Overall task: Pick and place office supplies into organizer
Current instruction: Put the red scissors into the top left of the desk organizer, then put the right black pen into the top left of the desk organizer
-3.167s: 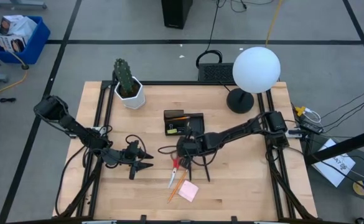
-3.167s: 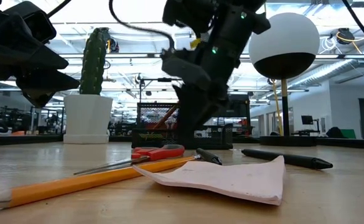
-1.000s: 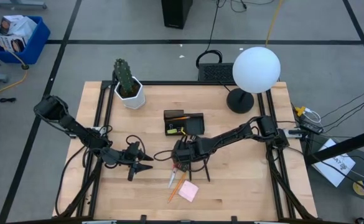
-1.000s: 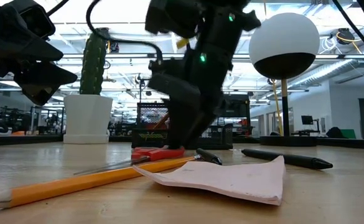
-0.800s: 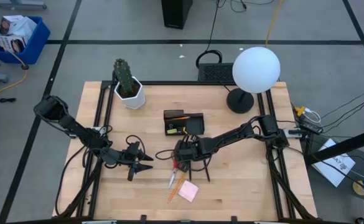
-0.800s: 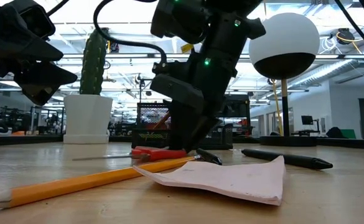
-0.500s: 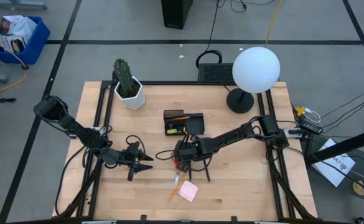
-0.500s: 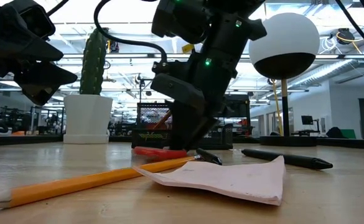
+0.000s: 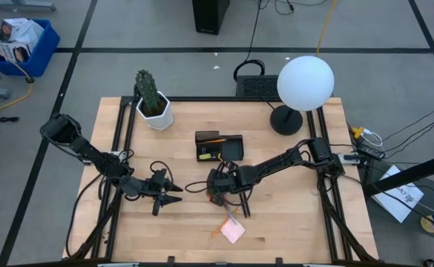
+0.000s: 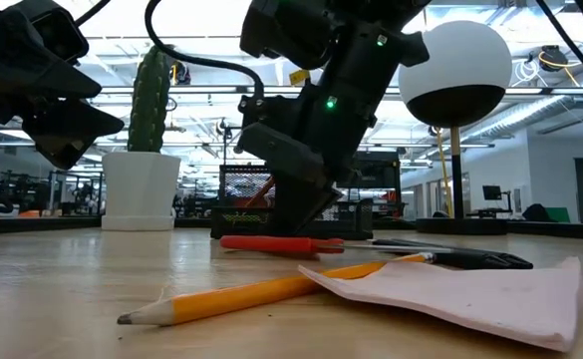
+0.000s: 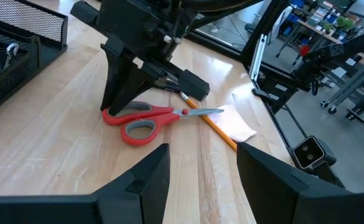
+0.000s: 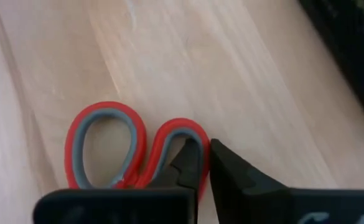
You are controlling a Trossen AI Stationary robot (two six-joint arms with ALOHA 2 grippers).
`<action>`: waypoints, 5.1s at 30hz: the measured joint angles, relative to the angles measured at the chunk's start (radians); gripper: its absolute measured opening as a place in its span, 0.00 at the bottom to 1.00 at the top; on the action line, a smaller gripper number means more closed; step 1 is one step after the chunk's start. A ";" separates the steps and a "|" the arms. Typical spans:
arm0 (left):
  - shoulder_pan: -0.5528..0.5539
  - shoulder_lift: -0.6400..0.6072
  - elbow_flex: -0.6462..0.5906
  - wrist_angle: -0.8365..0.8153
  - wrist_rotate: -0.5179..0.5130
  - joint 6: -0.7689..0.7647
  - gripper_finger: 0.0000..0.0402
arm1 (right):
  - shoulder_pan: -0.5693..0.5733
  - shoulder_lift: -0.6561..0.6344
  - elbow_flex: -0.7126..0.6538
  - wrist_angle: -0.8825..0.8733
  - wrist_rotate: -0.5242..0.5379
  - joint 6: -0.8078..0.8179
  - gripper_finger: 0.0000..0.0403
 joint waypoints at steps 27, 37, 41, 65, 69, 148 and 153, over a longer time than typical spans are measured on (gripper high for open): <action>0.000 0.000 0.000 -0.004 0.000 0.002 0.47 | 0.019 -0.051 -0.001 0.223 0.225 -0.135 0.02; 0.000 0.000 0.000 -0.007 0.000 -0.001 0.47 | 0.019 -0.051 -0.001 0.264 0.247 -0.174 0.02; 0.000 0.000 0.000 -0.007 0.000 -0.001 0.47 | 0.019 -0.051 0.000 0.298 0.247 -0.195 0.02; 0.000 0.000 0.000 -0.005 0.026 -0.021 0.47 | 0.011 -0.136 0.001 0.606 0.548 -0.648 0.02; 0.000 0.000 0.000 -0.005 0.026 -0.020 0.47 | -0.015 -0.141 0.001 0.789 0.586 -0.864 0.02; 0.001 0.000 0.000 -0.062 0.008 0.003 0.47 | -0.116 0.027 -0.239 1.465 0.662 -1.328 0.08; 0.001 0.000 0.000 -0.061 0.008 0.003 0.47 | -0.097 0.024 -0.239 1.552 0.676 -1.329 0.20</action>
